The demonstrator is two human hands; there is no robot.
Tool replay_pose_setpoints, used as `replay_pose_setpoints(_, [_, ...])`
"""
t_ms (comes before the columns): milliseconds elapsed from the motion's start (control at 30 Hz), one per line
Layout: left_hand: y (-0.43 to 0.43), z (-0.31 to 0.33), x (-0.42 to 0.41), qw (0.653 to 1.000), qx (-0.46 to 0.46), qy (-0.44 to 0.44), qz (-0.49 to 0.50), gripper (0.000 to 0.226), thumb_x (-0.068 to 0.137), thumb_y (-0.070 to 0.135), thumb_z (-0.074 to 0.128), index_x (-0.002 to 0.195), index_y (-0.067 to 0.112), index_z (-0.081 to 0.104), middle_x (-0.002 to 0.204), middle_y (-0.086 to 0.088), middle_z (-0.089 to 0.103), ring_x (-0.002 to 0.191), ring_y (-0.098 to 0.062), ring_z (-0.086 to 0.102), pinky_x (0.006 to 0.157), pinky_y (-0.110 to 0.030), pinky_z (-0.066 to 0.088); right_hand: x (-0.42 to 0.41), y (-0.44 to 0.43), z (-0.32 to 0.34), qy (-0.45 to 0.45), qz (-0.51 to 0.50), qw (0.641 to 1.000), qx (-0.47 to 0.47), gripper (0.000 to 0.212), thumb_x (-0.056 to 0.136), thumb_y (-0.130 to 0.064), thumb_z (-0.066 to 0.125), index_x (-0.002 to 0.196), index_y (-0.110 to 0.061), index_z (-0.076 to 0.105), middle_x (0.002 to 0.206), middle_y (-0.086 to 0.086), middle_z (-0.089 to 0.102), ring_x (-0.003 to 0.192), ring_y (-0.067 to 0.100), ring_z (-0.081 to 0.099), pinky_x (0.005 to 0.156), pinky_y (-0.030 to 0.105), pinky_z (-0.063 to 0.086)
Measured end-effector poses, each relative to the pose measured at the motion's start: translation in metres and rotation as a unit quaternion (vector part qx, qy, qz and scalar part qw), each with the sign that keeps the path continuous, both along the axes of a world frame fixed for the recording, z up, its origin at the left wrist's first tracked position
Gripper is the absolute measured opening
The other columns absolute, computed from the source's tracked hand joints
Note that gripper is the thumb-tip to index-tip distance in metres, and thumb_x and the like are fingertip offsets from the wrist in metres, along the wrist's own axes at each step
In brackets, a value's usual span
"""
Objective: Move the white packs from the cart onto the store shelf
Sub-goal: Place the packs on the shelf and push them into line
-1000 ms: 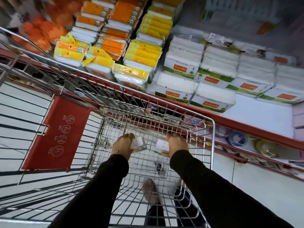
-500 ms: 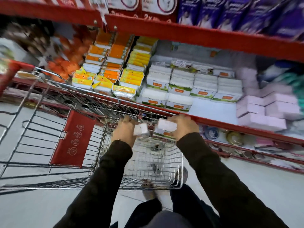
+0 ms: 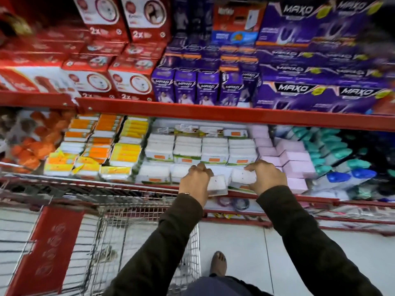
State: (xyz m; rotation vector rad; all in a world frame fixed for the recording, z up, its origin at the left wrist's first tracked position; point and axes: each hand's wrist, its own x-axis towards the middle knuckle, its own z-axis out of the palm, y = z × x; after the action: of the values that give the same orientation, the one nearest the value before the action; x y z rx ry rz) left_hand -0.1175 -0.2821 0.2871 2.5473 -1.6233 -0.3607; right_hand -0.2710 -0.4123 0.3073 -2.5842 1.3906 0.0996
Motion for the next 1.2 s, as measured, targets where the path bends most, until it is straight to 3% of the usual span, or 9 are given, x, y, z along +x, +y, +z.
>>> replay_pose_setpoints(567, [-0.095,-0.055,-0.007,0.992,0.100,-0.065,-0.036,0.050,0.085,-0.014,0.053,0.131,0.005,0.052,0.137,-0.015,0.047,0.122,-0.032,0.053,0.088,-0.041,0.056,0.013,-0.067,-0.074,0.086,0.110,0.990,0.019,0.038,0.088,0.001,0.056,0.121,-0.017,0.062,0.122,0.006,0.063,0.114,0.027,0.063,0.092,0.038,0.056])
replay_pose_setpoints(700, [-0.091,-0.066,0.000,0.997,0.068,-0.033,-0.035,0.061,0.083,0.001,0.066,0.139,0.014,0.047,0.145,-0.009,0.042,0.128,-0.029,0.048,0.098,-0.039,0.053,0.003,-0.069,-0.083,0.030,0.118,0.992,0.038,0.053,0.082,-0.010,0.070,0.132,-0.019,0.053,0.133,0.005,0.056,0.123,0.026,0.054,0.098,0.038,0.053])
replay_pose_setpoints(800, [-0.077,-0.065,-0.011,0.990,-0.085,0.091,0.068,0.068,0.083,0.027,0.074,0.142,0.020,0.041,0.138,-0.008,0.048,0.125,-0.026,0.049,0.103,-0.037,0.048,-0.008,-0.054,-0.083,-0.161,0.008,0.976,0.145,0.057,0.082,-0.026,0.076,0.132,-0.019,0.051,0.132,0.006,0.053,0.123,0.026,0.052,0.097,0.033,0.051])
replay_pose_setpoints(833, [-0.071,-0.063,-0.021,0.954,-0.180,0.191,0.146,0.061,0.084,0.027,0.074,0.138,0.021,0.044,0.131,-0.006,0.051,0.121,-0.024,0.051,0.099,-0.037,0.049,-0.011,-0.046,-0.083,-0.269,-0.091,0.930,0.234,0.049,0.085,-0.028,0.074,0.128,-0.017,0.053,0.127,0.007,0.056,0.117,0.028,0.056,0.087,0.031,0.053])
replay_pose_setpoints(867, [-0.066,-0.061,-0.034,0.882,-0.264,0.307,0.240,0.053,0.087,0.025,0.072,0.132,0.022,0.044,0.126,-0.005,0.052,0.117,-0.024,0.053,0.096,-0.038,0.051,-0.012,-0.038,-0.084,-0.372,-0.224,0.829,0.353,0.043,0.090,-0.032,0.069,0.125,-0.014,0.053,0.125,0.010,0.057,0.113,0.032,0.059,0.078,0.031,0.054])
replay_pose_setpoints(933, [-0.066,-0.058,-0.057,0.665,-0.330,0.521,0.422,0.041,0.094,0.024,0.063,0.127,0.021,0.040,0.131,-0.009,0.049,0.123,-0.032,0.052,0.098,-0.044,0.049,-0.013,-0.027,-0.091,-0.486,-0.432,0.512,0.561,0.047,0.097,-0.044,0.054,0.130,-0.010,0.047,0.129,0.017,0.055,0.109,0.039,0.059,0.075,0.040,0.053])
replay_pose_setpoints(1000, [-0.074,-0.065,-0.069,0.437,-0.300,0.657,0.536,0.044,0.099,0.031,0.054,0.137,0.018,0.037,0.151,-0.016,0.037,0.136,-0.037,0.041,0.110,-0.048,0.040,-0.016,-0.022,-0.101,-0.527,-0.501,0.307,0.614,0.061,0.098,-0.051,0.046,0.142,-0.009,0.040,0.137,0.021,0.051,0.113,0.042,0.056,0.092,0.049,0.049])
replay_pose_setpoints(1067, [-0.079,-0.073,-0.070,0.320,-0.270,0.709,0.568,0.062,0.099,0.041,0.050,0.152,0.018,0.027,0.160,-0.016,0.024,0.143,-0.037,0.034,0.116,-0.048,0.032,-0.012,-0.020,-0.103,-0.544,-0.533,0.260,0.594,0.068,0.097,-0.053,0.047,0.148,-0.011,0.034,0.147,0.022,0.044,0.127,0.043,0.049,0.107,0.050,0.041])
replay_pose_setpoints(1200, [-0.092,-0.076,-0.061,0.302,-0.275,0.719,0.562,0.068,0.097,0.052,0.046,0.154,0.023,0.024,0.159,-0.013,0.029,0.135,-0.032,0.045,0.116,-0.043,0.037,0.006,-0.029,-0.100,-0.544,-0.568,0.238,0.570,0.070,0.095,-0.053,0.051,0.149,-0.013,0.032,0.152,0.022,0.038,0.136,0.043,0.042,0.111,0.050,0.038])
